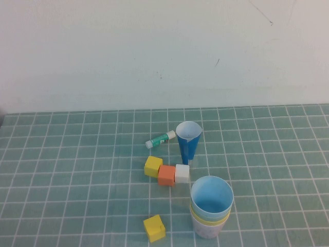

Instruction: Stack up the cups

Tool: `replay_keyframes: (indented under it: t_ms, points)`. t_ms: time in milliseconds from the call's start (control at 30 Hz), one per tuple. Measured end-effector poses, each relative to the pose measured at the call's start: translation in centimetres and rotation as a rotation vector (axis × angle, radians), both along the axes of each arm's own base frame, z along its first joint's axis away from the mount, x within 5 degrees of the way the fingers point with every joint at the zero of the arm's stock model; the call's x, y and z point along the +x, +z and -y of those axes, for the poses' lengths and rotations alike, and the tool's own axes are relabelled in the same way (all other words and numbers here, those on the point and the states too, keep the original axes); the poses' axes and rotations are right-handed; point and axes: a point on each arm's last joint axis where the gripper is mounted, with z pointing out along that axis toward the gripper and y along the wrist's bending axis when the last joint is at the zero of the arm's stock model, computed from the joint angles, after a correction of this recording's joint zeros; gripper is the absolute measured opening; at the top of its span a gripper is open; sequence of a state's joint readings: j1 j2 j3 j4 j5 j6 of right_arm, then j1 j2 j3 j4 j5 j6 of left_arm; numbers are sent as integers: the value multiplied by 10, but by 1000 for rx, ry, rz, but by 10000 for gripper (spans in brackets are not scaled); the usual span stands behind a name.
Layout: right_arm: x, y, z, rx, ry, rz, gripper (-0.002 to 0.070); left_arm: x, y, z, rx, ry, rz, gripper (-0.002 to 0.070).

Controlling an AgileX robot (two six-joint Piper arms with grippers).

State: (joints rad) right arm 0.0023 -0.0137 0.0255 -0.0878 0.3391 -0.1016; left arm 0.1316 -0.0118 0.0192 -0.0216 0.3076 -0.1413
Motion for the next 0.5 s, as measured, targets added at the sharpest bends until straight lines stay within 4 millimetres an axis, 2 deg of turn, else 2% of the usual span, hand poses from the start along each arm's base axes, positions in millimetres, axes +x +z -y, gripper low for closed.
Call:
replay_keyframes:
  t_ms: [500]
  points:
    - [0, 0, 0, 0, 0, 0, -1, 0, 0, 1, -17, -4, 0, -2]
